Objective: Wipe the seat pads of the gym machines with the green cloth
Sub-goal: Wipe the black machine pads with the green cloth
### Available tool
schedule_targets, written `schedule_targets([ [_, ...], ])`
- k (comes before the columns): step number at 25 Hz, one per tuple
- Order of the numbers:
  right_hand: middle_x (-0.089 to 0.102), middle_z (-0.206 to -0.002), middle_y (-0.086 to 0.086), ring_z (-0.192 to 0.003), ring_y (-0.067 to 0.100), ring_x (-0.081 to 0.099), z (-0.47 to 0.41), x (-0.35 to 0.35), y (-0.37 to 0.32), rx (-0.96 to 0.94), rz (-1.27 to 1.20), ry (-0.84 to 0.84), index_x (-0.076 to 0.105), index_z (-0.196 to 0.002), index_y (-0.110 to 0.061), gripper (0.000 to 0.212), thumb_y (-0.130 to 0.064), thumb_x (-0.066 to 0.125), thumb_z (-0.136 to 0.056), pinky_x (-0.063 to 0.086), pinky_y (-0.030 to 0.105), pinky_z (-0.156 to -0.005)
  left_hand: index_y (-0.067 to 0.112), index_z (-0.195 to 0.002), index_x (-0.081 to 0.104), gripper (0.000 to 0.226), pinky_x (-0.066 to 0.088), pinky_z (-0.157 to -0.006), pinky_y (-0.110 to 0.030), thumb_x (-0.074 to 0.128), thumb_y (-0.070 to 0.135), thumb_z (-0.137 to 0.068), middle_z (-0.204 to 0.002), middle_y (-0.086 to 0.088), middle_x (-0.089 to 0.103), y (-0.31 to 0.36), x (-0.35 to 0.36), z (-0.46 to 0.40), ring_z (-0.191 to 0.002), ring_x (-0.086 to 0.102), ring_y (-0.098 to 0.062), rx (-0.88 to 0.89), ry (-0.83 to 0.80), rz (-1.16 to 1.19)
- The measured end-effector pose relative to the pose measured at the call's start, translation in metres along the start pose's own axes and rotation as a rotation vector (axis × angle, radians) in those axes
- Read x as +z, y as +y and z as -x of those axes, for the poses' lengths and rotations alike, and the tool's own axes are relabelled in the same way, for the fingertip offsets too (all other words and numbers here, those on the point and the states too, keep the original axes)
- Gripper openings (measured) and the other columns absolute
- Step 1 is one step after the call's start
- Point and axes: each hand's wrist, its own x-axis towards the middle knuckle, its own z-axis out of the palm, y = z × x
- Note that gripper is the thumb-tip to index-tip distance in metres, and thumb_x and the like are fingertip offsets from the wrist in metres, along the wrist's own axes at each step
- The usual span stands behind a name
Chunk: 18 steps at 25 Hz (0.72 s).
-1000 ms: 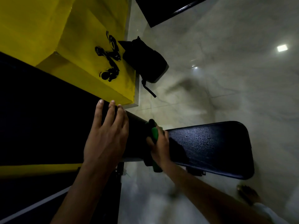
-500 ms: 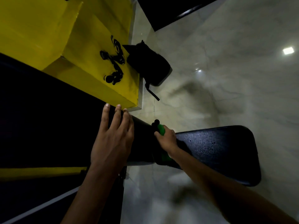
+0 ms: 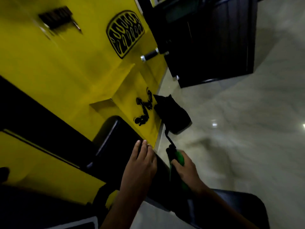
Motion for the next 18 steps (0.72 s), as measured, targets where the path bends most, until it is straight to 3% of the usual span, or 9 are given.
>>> schedule_targets([
  [2, 0.059, -0.108, 0.001, -0.098, 0.015, 0.056, -0.007, -0.007, -0.055, -0.106, -0.032, -0.083, 0.05, -0.127, -0.021, 0.041, -0.013, 0.06, -0.088, 0.043, 0.012, -0.072, -0.007, -0.097, 0.07, 0.049, 0.042, -0.097, -0.054, 0.082, 0.017, -0.057, -0.108, -0.027, 0.066, -0.017, -0.013, -0.001, -0.108, 0.061, -0.041, -0.022, 0.083, -0.006],
  [5, 0.058, -0.113, 0.001, -0.108, 0.017, 0.055, -0.021, -0.005, -0.122, -0.224, -0.034, -0.184, 0.047, -0.131, -0.021, 0.046, -0.018, 0.062, -0.087, 0.045, 0.028, -0.091, -0.007, -0.108, 0.066, 0.042, 0.04, -0.1, -0.054, 0.064, 0.017, -0.073, -0.119, -0.026, 0.062, -0.043, -0.033, -0.002, -0.116, 0.057, -0.039, -0.062, 0.269, -0.022],
  [7, 0.056, -0.119, 0.003, -0.111, 0.019, 0.054, -0.028, -0.002, -0.145, -0.272, 0.028, -0.268, 0.045, -0.134, -0.02, 0.049, -0.02, 0.062, -0.087, 0.044, 0.031, -0.095, -0.005, -0.121, 0.06, 0.05, 0.042, -0.1, -0.052, 0.044, 0.024, -0.084, -0.127, -0.023, 0.058, -0.058, -0.041, 0.001, -0.12, 0.055, -0.036, -0.184, 0.292, -0.032],
  [11, 0.058, -0.121, 0.005, -0.11, 0.022, 0.057, -0.034, 0.0, -0.166, -0.351, 0.004, -0.464, 0.046, -0.134, -0.026, 0.049, -0.019, 0.061, -0.088, 0.049, 0.035, -0.093, -0.008, -0.133, 0.047, 0.069, 0.053, -0.086, -0.043, 0.063, 0.04, -0.086, -0.125, -0.023, 0.058, -0.063, -0.043, 0.009, -0.11, 0.061, -0.035, -0.494, 0.227, 0.143],
  [14, 0.056, -0.119, 0.003, -0.106, 0.018, 0.058, -0.042, 0.002, -0.183, -0.465, -0.041, -0.561, 0.051, -0.126, -0.033, 0.041, -0.017, 0.06, -0.089, 0.05, 0.032, -0.089, -0.007, -0.133, 0.044, 0.066, 0.052, -0.087, -0.046, 0.044, 0.043, -0.09, -0.126, -0.024, 0.057, -0.05, -0.044, 0.004, -0.112, 0.06, -0.036, -0.625, 0.197, 0.169],
  [18, 0.053, -0.127, 0.008, -0.114, 0.019, 0.053, -0.047, -0.005, -0.15, -0.411, 0.088, -0.568, 0.049, -0.133, -0.013, 0.041, -0.017, 0.058, -0.093, 0.042, 0.024, -0.087, -0.005, -0.137, 0.042, 0.061, 0.042, -0.097, -0.047, 0.038, 0.035, -0.091, -0.134, -0.023, 0.051, -0.02, -0.04, -0.008, -0.122, 0.052, -0.036, -0.789, 0.25, 0.059],
])
